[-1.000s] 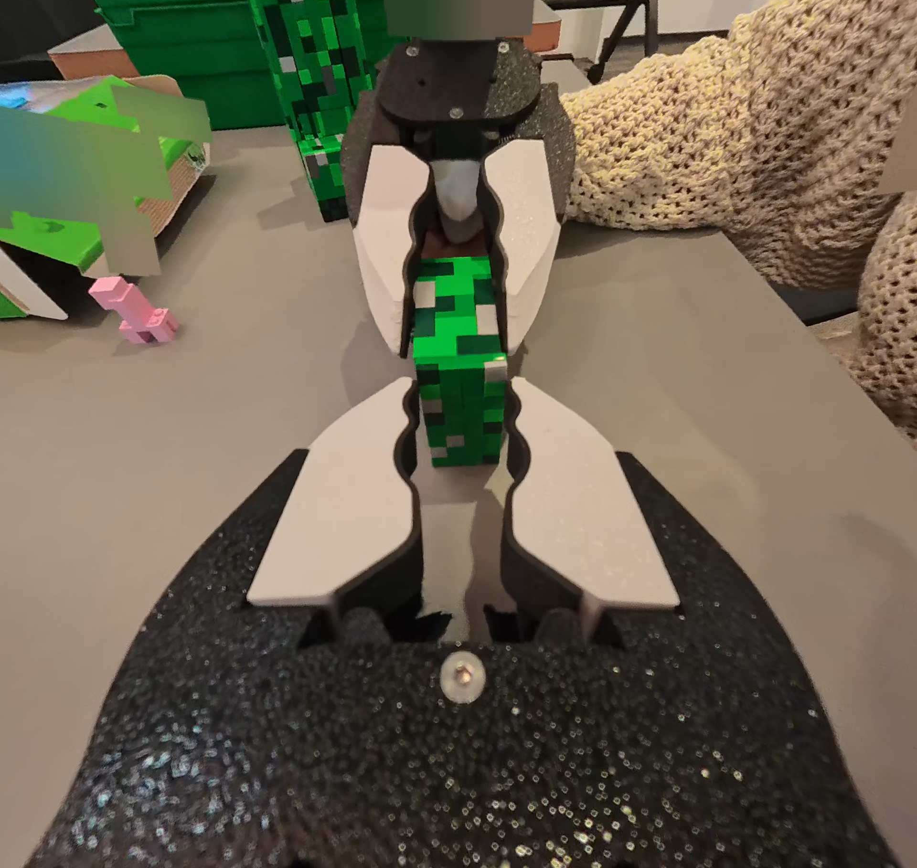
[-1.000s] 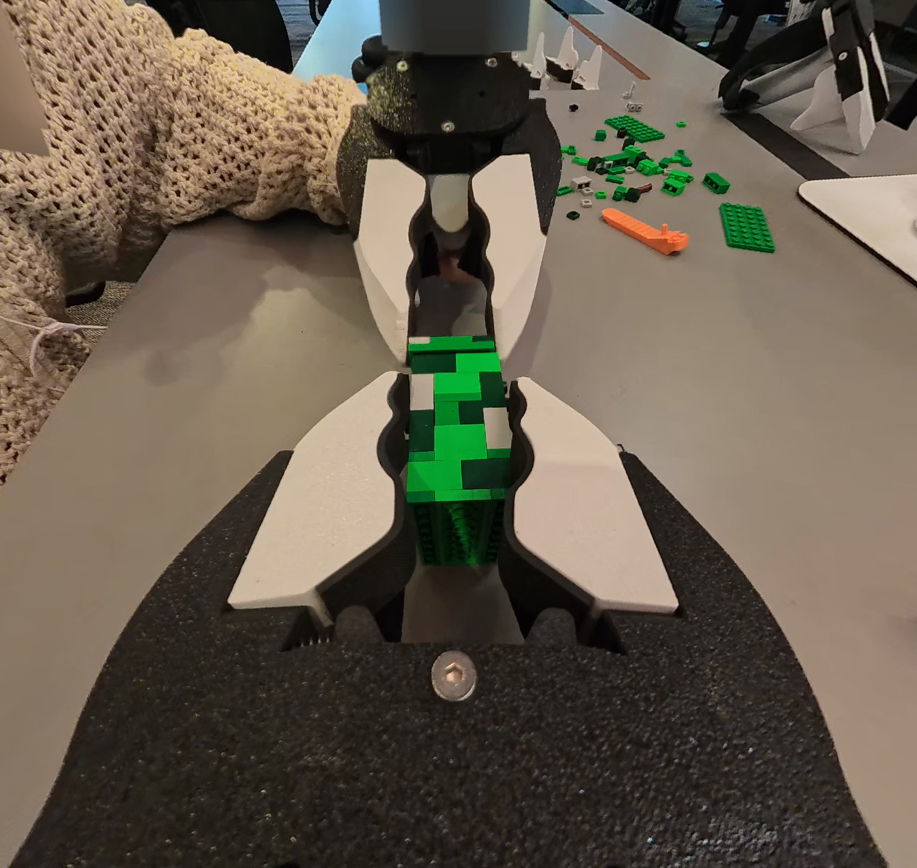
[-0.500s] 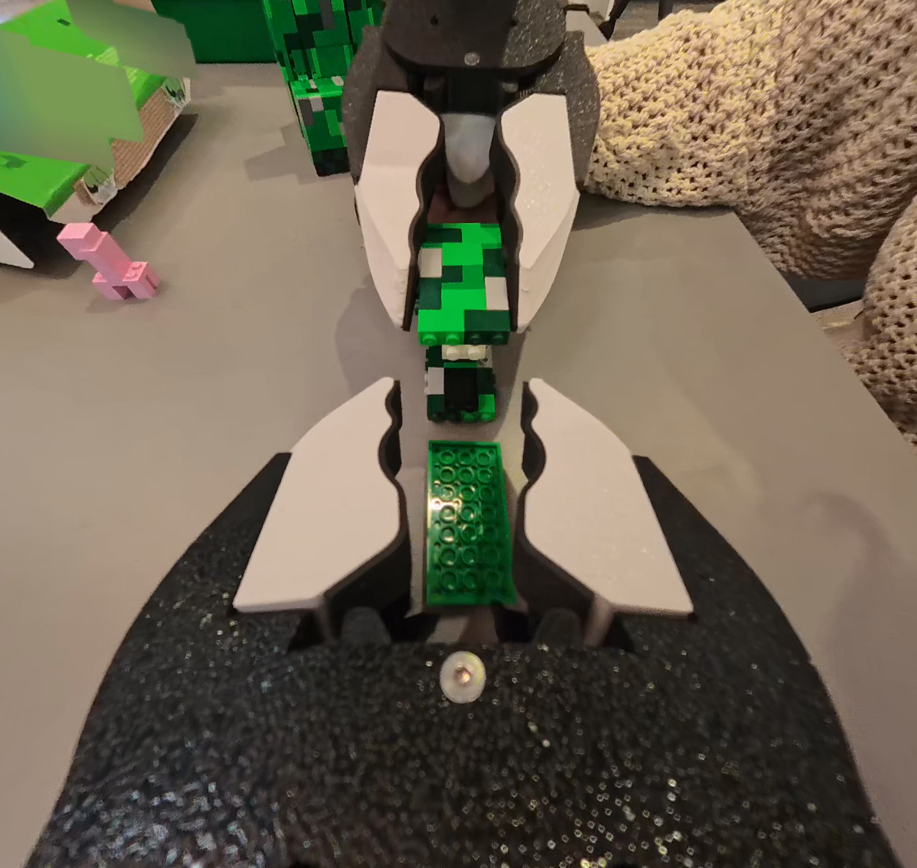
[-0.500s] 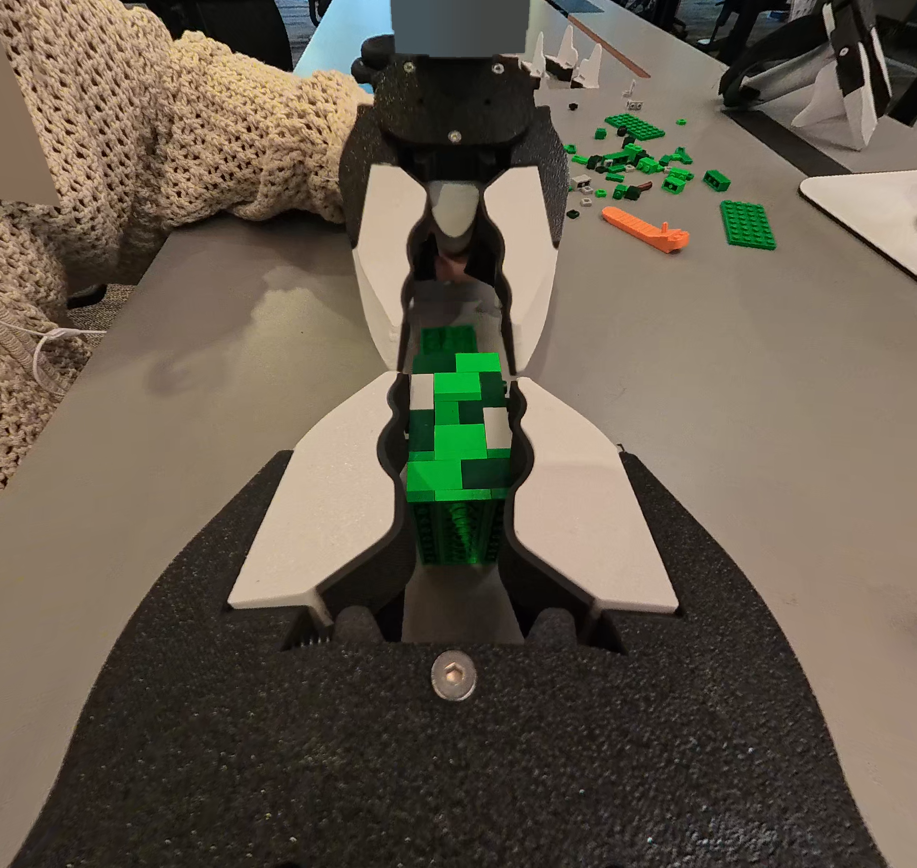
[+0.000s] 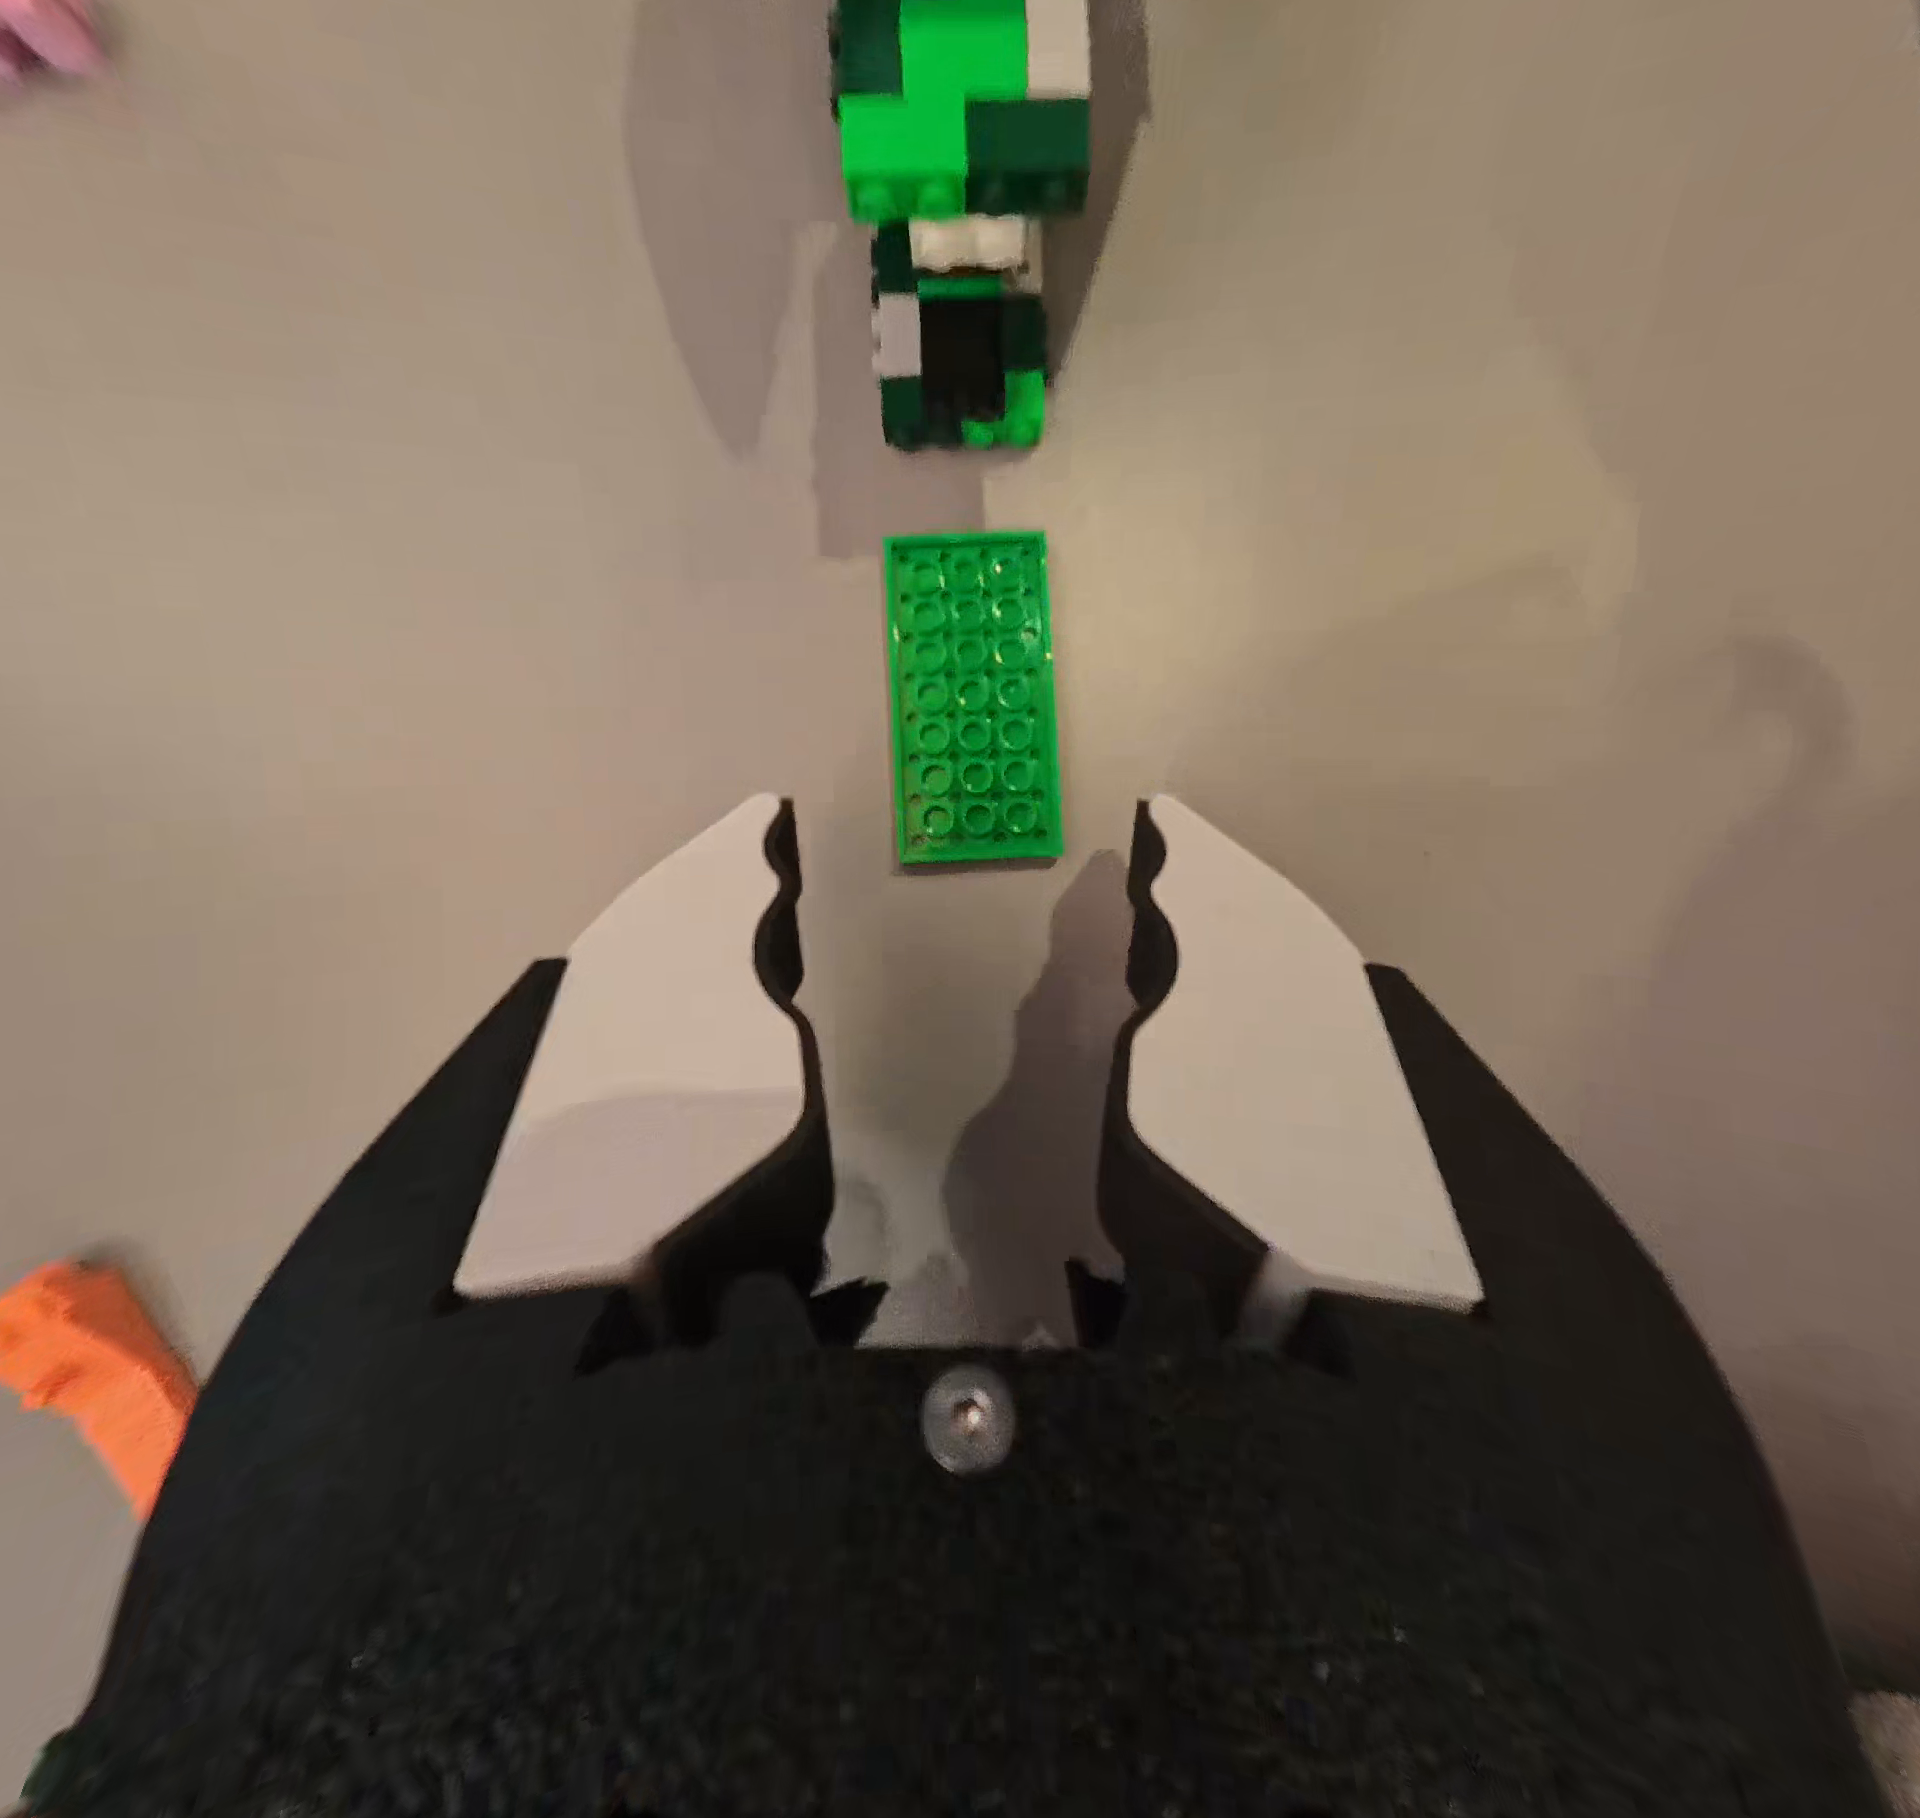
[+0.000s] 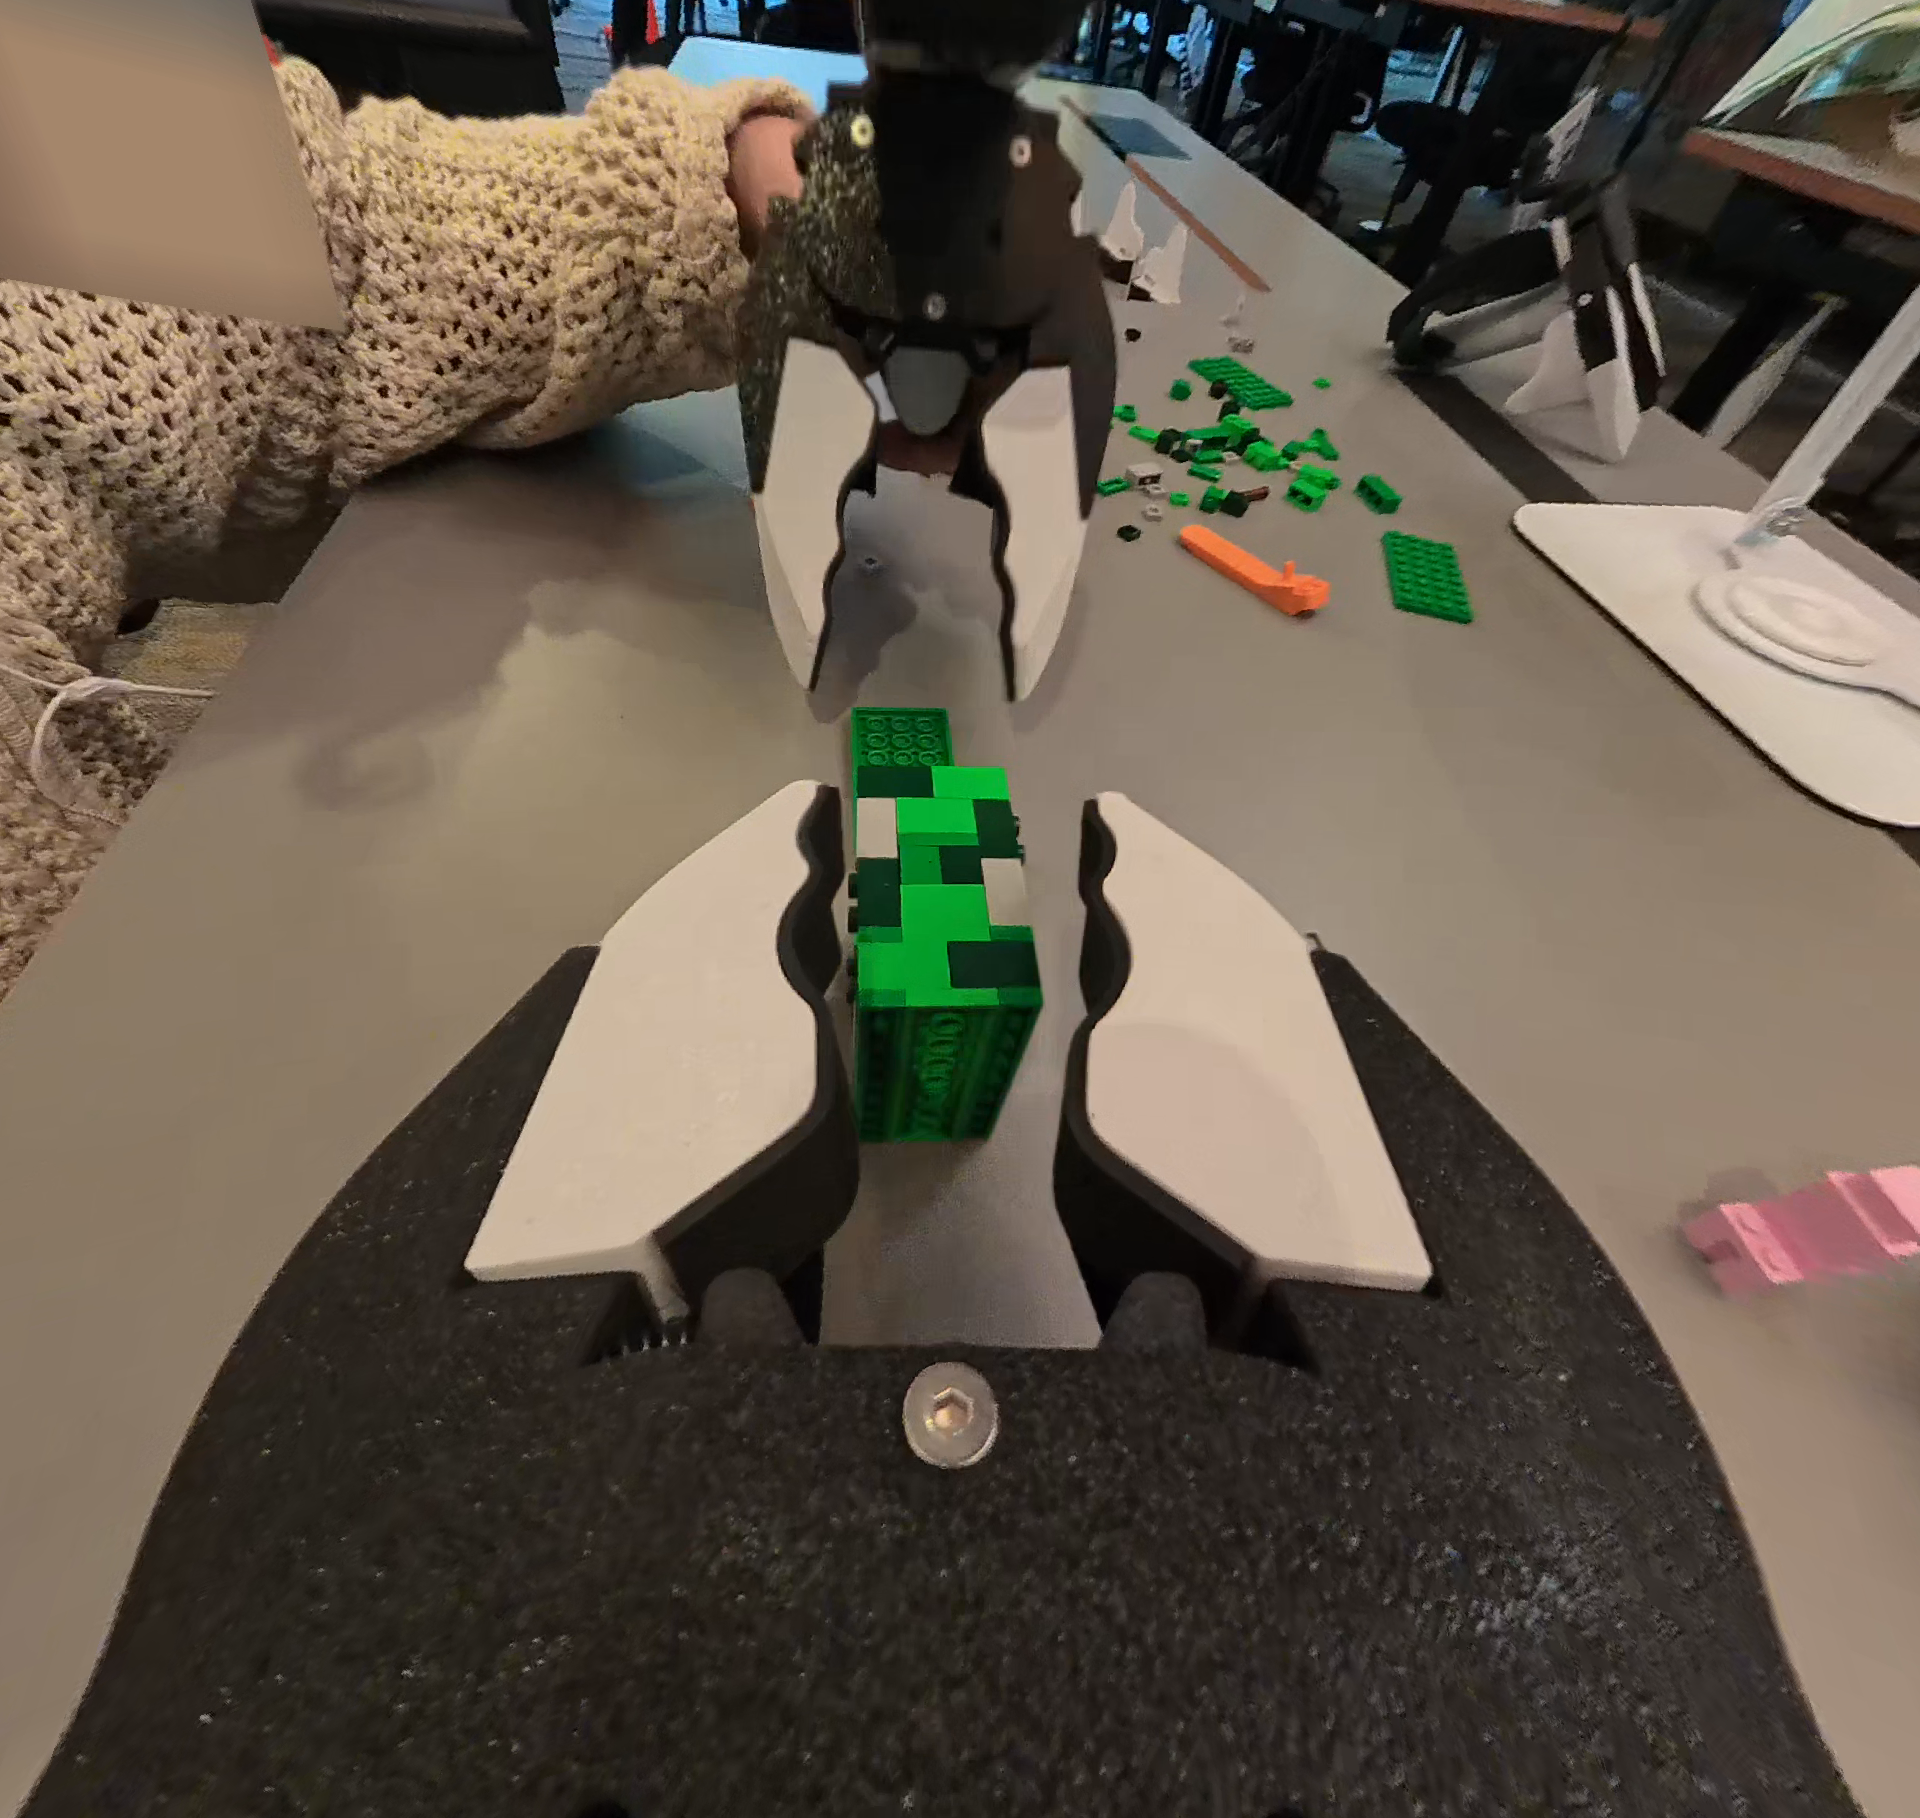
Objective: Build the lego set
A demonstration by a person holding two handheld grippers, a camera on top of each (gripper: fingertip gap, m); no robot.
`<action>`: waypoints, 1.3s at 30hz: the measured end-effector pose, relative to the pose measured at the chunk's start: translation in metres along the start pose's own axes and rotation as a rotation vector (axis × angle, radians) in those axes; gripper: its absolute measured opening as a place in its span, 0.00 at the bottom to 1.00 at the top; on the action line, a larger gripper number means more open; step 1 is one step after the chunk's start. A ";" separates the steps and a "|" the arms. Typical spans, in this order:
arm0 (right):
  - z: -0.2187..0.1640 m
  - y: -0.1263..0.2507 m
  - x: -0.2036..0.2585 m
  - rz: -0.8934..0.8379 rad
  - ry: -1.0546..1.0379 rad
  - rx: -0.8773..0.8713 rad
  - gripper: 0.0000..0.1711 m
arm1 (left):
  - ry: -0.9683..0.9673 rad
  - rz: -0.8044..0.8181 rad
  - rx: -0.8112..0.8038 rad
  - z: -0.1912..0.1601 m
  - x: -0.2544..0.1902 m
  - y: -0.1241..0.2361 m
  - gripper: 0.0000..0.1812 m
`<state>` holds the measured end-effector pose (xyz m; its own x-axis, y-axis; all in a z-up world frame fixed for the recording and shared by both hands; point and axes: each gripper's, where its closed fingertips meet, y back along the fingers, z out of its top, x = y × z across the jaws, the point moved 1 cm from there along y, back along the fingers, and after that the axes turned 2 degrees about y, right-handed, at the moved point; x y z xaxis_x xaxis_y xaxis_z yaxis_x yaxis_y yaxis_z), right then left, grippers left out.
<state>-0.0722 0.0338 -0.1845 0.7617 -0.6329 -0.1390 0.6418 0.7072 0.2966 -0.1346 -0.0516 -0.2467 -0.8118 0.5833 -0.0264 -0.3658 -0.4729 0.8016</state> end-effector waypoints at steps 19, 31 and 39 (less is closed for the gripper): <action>0.048 -0.055 0.037 -0.191 0.270 0.233 0.29 | -0.327 0.224 0.136 0.000 0.006 0.026 0.17; 0.020 -0.101 0.030 -0.294 0.318 0.609 0.27 | -0.484 0.288 0.149 0.019 -0.028 0.076 0.18; 0.087 -0.073 0.021 -0.346 0.196 0.067 0.22 | -0.346 0.342 -0.474 0.074 -0.016 0.134 0.29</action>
<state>-0.1105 -0.0587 -0.1264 0.5087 -0.7530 -0.4173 0.8608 0.4371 0.2607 -0.1372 -0.0756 -0.0948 -0.7540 0.4896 0.4378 -0.3382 -0.8608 0.3803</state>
